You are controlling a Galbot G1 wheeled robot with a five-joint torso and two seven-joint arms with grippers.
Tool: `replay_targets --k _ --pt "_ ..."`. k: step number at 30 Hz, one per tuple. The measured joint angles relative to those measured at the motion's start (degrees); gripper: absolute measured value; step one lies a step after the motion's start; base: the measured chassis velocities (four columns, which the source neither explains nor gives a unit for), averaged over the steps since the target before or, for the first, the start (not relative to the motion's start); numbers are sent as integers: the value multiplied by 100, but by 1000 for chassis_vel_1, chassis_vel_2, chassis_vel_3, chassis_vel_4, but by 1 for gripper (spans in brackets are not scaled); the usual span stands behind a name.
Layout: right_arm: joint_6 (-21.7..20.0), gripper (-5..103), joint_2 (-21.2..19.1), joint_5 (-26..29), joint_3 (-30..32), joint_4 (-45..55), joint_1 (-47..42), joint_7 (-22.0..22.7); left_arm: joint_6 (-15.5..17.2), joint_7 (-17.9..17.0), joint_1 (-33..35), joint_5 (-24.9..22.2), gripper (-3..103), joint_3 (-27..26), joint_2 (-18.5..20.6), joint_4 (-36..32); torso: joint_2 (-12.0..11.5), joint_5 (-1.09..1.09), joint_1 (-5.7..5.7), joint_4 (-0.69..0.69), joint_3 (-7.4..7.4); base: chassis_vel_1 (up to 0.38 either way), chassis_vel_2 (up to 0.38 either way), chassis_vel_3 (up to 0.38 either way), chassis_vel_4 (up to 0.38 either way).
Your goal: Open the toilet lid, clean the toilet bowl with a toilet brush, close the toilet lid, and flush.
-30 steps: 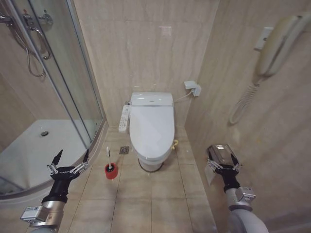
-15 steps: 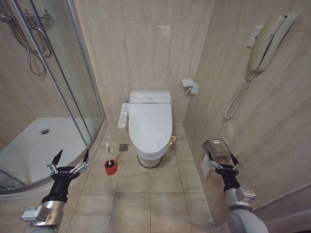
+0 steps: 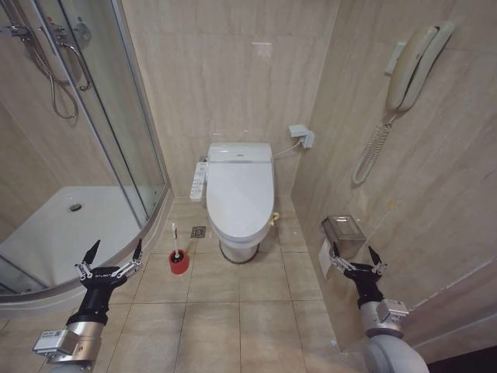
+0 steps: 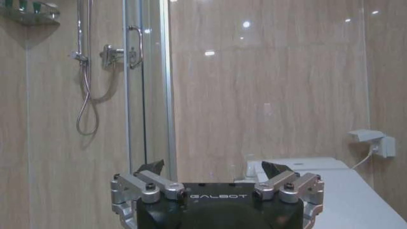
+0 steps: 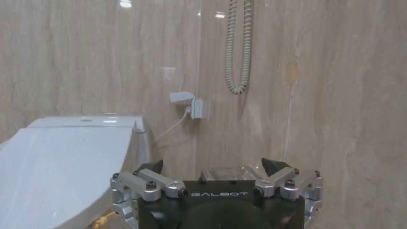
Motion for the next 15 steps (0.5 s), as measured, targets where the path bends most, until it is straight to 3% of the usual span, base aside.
replay_targets --k 15 --pt "0 100 0 0 0 0 1 0 0 0 2 0 100 0 0 0 0 -1 -1 1 0 0 0 0 0"
